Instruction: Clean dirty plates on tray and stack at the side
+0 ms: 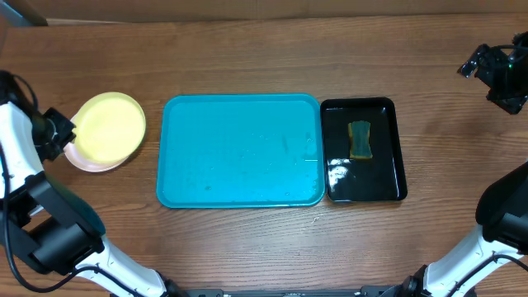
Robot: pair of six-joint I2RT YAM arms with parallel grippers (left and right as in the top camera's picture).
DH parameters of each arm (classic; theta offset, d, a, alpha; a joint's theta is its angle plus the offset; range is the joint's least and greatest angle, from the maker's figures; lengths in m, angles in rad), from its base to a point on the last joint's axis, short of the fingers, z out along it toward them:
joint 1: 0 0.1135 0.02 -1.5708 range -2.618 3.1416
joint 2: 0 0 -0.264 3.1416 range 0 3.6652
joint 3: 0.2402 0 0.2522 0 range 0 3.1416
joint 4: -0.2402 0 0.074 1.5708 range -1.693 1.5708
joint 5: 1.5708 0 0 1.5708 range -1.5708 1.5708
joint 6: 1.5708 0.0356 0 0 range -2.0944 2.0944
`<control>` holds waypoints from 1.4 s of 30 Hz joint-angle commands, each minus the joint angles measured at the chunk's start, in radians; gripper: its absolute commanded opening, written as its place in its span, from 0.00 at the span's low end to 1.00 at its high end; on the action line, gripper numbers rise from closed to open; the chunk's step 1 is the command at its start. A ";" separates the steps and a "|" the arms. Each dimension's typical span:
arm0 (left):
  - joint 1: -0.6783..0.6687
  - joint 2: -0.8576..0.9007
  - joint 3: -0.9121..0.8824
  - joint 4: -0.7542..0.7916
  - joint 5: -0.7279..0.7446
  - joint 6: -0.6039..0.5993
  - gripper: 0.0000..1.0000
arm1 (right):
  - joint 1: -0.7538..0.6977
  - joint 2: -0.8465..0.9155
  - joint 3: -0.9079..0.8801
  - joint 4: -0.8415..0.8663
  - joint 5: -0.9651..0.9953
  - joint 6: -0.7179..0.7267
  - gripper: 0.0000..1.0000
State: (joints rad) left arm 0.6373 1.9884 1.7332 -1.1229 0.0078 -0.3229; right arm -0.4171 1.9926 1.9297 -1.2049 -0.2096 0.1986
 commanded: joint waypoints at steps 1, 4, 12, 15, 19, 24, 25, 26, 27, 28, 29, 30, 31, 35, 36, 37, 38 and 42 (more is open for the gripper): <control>0.021 -0.003 -0.003 -0.001 0.053 -0.042 0.85 | -0.003 -0.015 0.016 0.004 -0.001 0.004 1.00; 0.018 -0.003 -0.003 0.005 0.202 -0.041 0.94 | -0.003 -0.015 0.016 0.004 -0.001 0.004 1.00; -0.051 -0.003 -0.003 0.010 0.367 -0.040 1.00 | -0.003 -0.015 0.016 0.004 0.000 0.004 1.00; -0.083 -0.003 -0.003 0.009 0.366 -0.040 1.00 | -0.003 -0.015 0.016 0.004 0.000 0.004 1.00; -0.112 -0.003 -0.003 0.009 0.366 -0.040 1.00 | -0.003 -0.015 0.016 0.004 0.000 0.004 1.00; -0.121 -0.003 -0.003 0.009 0.351 -0.040 1.00 | -0.003 -0.015 0.016 0.004 -0.001 0.004 1.00; -0.121 -0.003 -0.003 0.009 0.351 -0.040 1.00 | -0.003 -0.015 0.016 0.004 -0.001 0.004 1.00; -0.122 -0.003 -0.003 0.010 0.351 -0.040 1.00 | -0.003 -0.015 0.016 0.004 -0.001 0.004 1.00; -0.122 -0.003 -0.003 0.009 0.351 -0.040 1.00 | -0.003 -0.010 0.016 0.005 0.000 0.004 1.00; -0.122 -0.003 -0.003 0.010 0.351 -0.040 1.00 | -0.003 -0.007 0.016 0.004 -0.002 0.004 1.00; -0.122 -0.003 -0.003 0.010 0.351 -0.040 1.00 | -0.003 -0.011 0.016 0.004 0.005 0.004 1.00; -0.122 -0.003 -0.003 0.009 0.351 -0.040 1.00 | 0.003 -0.024 0.016 0.004 0.007 0.004 1.00; -0.122 -0.003 -0.003 0.010 0.351 -0.040 1.00 | 0.010 -0.043 0.016 0.003 0.007 0.004 1.00; -0.122 -0.003 -0.003 0.010 0.351 -0.040 1.00 | 0.059 -0.170 0.016 0.004 0.007 0.004 1.00; -0.122 -0.003 -0.003 0.009 0.351 -0.040 1.00 | 0.077 -0.216 0.016 0.004 0.007 0.004 1.00; -0.122 -0.003 -0.003 0.010 0.351 -0.040 1.00 | 0.095 -0.266 0.016 0.005 0.007 0.004 1.00; -0.122 -0.003 -0.003 0.009 0.351 -0.040 1.00 | 0.110 -0.312 0.016 0.005 0.007 0.004 1.00; -0.122 -0.003 -0.003 0.009 0.351 -0.040 1.00 | 0.224 -0.593 0.016 0.005 0.007 0.004 1.00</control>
State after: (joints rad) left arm 0.5167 1.9884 1.7332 -1.1149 0.3489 -0.3496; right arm -0.2607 1.6272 1.9240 -1.1973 -0.2047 0.1986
